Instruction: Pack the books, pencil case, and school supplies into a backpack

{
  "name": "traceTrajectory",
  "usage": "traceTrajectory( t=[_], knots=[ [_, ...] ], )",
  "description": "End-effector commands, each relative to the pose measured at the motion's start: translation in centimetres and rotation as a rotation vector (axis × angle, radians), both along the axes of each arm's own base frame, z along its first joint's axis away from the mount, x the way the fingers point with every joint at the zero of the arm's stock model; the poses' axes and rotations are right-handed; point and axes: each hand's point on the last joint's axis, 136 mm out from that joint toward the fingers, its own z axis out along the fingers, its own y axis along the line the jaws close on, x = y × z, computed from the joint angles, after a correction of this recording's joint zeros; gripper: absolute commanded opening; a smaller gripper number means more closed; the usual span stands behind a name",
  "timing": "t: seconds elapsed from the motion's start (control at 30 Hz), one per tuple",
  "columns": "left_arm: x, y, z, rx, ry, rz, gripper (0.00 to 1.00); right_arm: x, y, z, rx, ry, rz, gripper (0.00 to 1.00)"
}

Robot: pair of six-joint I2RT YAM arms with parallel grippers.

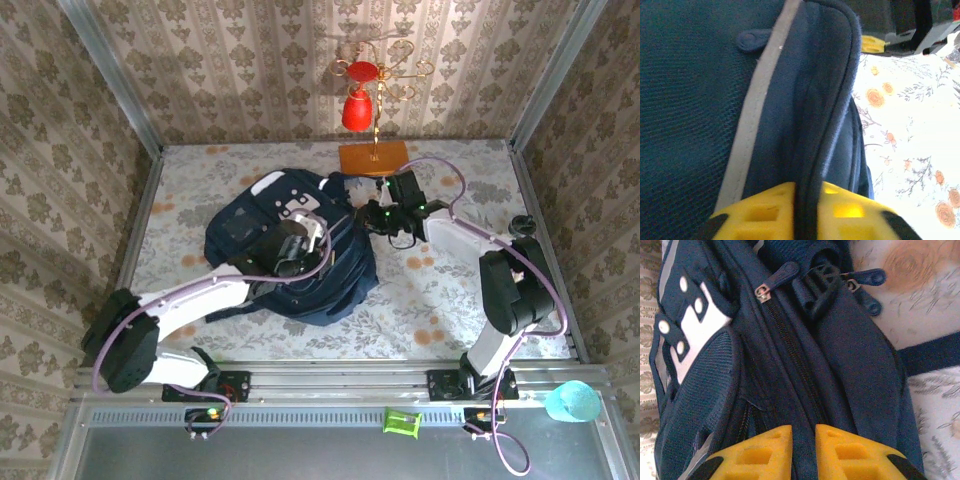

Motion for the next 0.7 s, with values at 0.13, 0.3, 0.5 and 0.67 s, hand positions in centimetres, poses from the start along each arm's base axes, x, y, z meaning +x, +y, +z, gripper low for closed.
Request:
traceTrajectory(
  t=[0.13, 0.3, 0.5, 0.67],
  knots=[
    [-0.8, 0.1, 2.6, 0.02, -0.067, -0.085, 0.56, -3.1, -4.8, 1.6, -0.194, -0.042, -0.05, 0.31],
    [-0.8, 3.9, 4.5, -0.02, -0.114, -0.043, 0.8, -6.7, -5.0, 4.5, -0.165, -0.153, -0.053, 0.32],
    [2.3, 9.1, 3.9, -0.023, -0.064, 0.149, 0.79, -9.8, 4.4, 8.7, -0.018, -0.293, 0.201, 0.33],
    [4.1, 10.5, 1.9, 0.069, -0.024, 0.212, 0.79, -10.3, 9.6, 5.2, -0.014, -0.205, 0.309, 0.29]
  ],
)
